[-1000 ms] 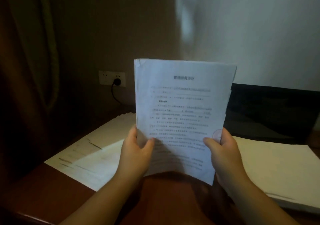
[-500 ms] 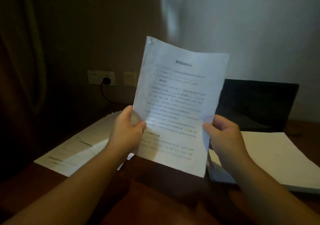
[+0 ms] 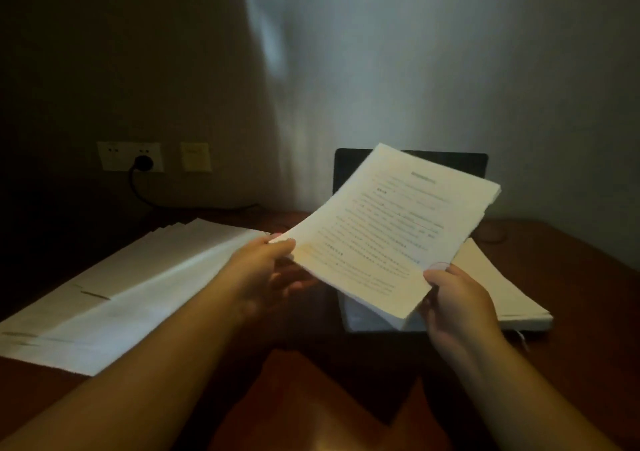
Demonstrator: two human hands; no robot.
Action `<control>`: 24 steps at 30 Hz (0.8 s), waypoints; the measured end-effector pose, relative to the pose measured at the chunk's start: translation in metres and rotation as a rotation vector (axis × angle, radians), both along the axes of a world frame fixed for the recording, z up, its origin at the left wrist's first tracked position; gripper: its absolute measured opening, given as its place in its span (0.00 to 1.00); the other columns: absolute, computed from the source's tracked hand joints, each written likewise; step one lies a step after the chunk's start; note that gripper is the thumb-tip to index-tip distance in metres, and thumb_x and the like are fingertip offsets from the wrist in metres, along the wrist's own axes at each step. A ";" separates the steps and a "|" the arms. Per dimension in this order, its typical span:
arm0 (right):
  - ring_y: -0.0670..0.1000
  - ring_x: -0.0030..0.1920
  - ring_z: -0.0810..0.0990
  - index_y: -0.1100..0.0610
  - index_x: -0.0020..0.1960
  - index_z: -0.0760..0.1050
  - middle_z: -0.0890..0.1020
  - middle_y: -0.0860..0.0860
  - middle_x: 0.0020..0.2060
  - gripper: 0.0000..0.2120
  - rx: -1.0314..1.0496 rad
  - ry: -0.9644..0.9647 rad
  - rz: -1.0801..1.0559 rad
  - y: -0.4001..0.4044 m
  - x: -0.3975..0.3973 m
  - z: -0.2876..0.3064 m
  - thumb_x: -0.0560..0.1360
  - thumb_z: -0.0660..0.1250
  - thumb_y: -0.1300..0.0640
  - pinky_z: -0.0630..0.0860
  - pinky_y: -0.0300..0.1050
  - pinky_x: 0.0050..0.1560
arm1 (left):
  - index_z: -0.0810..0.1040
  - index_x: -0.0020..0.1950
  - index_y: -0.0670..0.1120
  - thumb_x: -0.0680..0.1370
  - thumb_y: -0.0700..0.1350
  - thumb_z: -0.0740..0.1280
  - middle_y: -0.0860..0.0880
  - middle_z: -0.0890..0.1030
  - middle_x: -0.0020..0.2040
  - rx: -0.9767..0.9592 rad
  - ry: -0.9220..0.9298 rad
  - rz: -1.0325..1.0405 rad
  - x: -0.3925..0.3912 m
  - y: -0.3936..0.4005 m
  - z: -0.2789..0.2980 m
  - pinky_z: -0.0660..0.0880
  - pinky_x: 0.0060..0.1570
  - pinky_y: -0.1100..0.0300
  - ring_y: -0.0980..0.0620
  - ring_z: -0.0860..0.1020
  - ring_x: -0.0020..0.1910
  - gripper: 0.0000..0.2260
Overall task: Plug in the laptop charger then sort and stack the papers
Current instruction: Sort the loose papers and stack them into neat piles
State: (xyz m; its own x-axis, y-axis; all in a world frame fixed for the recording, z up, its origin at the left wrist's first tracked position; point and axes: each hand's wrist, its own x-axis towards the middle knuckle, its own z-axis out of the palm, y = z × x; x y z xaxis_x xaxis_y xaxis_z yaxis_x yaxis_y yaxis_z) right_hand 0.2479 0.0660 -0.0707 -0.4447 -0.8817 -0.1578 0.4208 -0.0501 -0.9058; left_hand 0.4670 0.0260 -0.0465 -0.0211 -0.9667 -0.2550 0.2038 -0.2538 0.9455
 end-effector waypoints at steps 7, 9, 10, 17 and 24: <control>0.55 0.47 0.80 0.55 0.43 0.74 0.80 0.53 0.46 0.14 -0.002 -0.071 -0.143 0.020 -0.010 -0.002 0.80 0.58 0.70 0.76 0.62 0.61 | 0.80 0.56 0.47 0.82 0.46 0.65 0.47 0.86 0.48 0.020 -0.057 -0.196 -0.067 0.020 -0.014 0.79 0.41 0.55 0.46 0.84 0.49 0.07; 0.53 0.46 0.80 0.55 0.43 0.74 0.80 0.52 0.45 0.14 -0.008 -0.051 -0.146 0.024 -0.010 -0.004 0.80 0.58 0.70 0.76 0.60 0.59 | 0.79 0.55 0.47 0.80 0.41 0.66 0.47 0.86 0.50 -0.013 -0.138 -0.203 -0.081 0.018 -0.021 0.81 0.41 0.56 0.47 0.84 0.50 0.05; 0.52 0.45 0.79 0.54 0.44 0.74 0.80 0.52 0.46 0.14 -0.014 -0.051 -0.142 0.025 -0.011 -0.006 0.80 0.58 0.70 0.78 0.58 0.57 | 0.79 0.54 0.47 0.80 0.38 0.66 0.47 0.85 0.53 -0.039 -0.199 -0.188 -0.087 0.014 -0.025 0.83 0.43 0.55 0.46 0.83 0.52 0.06; 0.54 0.46 0.79 0.59 0.46 0.74 0.79 0.54 0.49 0.07 0.043 0.051 -0.120 0.021 -0.021 -0.015 0.80 0.62 0.67 0.81 0.49 0.42 | 0.76 0.59 0.45 0.81 0.39 0.65 0.46 0.80 0.63 -0.128 -0.584 -0.225 -0.100 -0.023 -0.029 0.83 0.47 0.56 0.42 0.80 0.61 0.07; 0.52 0.40 0.84 0.63 0.51 0.75 0.80 0.56 0.47 0.03 0.110 0.158 -0.129 0.009 -0.022 -0.023 0.79 0.66 0.64 0.81 0.42 0.37 | 0.75 0.63 0.45 0.80 0.39 0.68 0.46 0.79 0.65 -0.254 -0.861 -0.263 -0.102 -0.048 -0.031 0.81 0.53 0.57 0.45 0.80 0.60 0.12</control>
State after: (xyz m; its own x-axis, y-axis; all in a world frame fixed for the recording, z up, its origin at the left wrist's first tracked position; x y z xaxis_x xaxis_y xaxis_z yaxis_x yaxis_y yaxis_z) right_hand 0.2257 0.0753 -0.0940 -0.5792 -0.7974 -0.1694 0.2701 0.0083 -0.9628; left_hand 0.3649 -0.0224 -0.0776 -0.1490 -0.9866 -0.0659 -0.6270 0.0427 0.7779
